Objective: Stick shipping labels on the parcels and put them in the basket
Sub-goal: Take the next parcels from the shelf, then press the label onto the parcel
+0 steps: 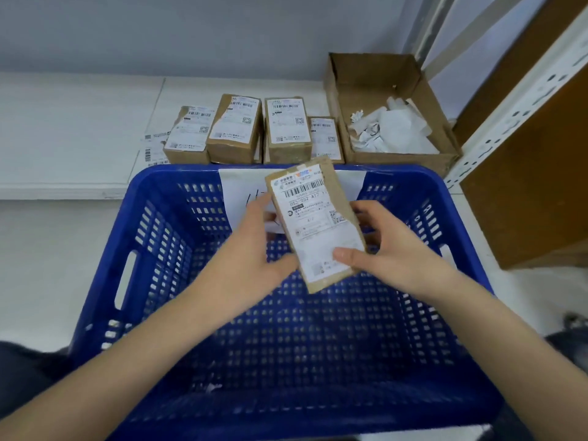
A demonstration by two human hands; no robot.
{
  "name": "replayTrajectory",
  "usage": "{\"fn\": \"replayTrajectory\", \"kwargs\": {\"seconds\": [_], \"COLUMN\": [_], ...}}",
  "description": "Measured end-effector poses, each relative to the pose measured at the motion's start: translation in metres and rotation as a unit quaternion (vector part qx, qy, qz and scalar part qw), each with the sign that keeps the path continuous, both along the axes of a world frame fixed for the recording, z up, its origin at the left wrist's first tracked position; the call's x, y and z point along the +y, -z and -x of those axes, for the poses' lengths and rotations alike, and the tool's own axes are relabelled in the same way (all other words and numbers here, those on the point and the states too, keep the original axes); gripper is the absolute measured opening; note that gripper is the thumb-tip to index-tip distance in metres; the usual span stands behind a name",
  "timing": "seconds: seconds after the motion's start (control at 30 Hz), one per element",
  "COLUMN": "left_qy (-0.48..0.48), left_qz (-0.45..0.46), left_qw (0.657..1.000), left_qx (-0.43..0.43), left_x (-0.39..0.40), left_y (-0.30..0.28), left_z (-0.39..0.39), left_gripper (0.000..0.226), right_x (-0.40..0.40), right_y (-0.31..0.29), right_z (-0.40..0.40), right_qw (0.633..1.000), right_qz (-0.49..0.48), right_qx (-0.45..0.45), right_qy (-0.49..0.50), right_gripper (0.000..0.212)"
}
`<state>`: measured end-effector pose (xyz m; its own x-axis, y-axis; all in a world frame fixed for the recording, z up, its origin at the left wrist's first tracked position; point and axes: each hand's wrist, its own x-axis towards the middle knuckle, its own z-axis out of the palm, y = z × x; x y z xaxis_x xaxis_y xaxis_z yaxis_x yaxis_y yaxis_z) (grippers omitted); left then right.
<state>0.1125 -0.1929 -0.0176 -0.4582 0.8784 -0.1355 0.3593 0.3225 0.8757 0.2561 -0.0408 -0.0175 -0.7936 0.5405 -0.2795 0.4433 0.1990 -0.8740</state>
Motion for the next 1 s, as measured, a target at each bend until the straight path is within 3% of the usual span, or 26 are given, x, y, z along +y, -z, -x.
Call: {"fn": "replayTrajectory", "kwargs": {"seconds": [0.13,0.27,0.4,0.63,0.73,0.8,0.9,1.0], "left_qy": [0.019,0.102,0.183,0.189,0.142,0.117,0.098,0.085], "left_qz": [0.025,0.025,0.040,0.056,0.088,0.116,0.130,0.106], "left_qw": [0.965,0.957,0.922,0.908,0.924,0.926,0.915,0.912], "left_qx": [0.259,0.271,0.339,0.371,0.344,0.341,0.370,0.386], "left_x": [0.003,0.003,0.000,0.003,0.004,0.005,0.005,0.006], "left_y": [-0.010,-0.012,-0.008,0.000,-0.001,0.001,0.006,0.012], "left_z": [0.033,0.048,0.045,0.041,0.035,0.031,0.025,0.015], "left_gripper": [0.106,0.116,0.118,0.103,0.104,0.104,0.100,0.098], "right_x": [0.017,0.022,0.023,0.026,0.021,0.008,-0.022,-0.039], "right_y": [-0.011,-0.012,-0.010,-0.005,-0.003,-0.002,0.005,0.017], "right_z": [-0.001,-0.004,-0.002,0.002,0.000,-0.002,-0.001,0.004], "right_qw": [0.996,0.987,0.978,0.966,0.940,0.922,0.954,0.941], "right_qz": [-0.058,-0.076,-0.087,-0.091,-0.261,-0.351,-0.289,-0.325], "right_qx": [-0.027,-0.052,-0.060,-0.100,-0.128,-0.097,0.027,0.056], "right_qy": [-0.066,-0.133,-0.180,-0.219,-0.181,-0.133,-0.077,-0.078], "right_gripper": [0.066,0.069,0.066,0.069,0.070,0.064,0.047,0.044]}}
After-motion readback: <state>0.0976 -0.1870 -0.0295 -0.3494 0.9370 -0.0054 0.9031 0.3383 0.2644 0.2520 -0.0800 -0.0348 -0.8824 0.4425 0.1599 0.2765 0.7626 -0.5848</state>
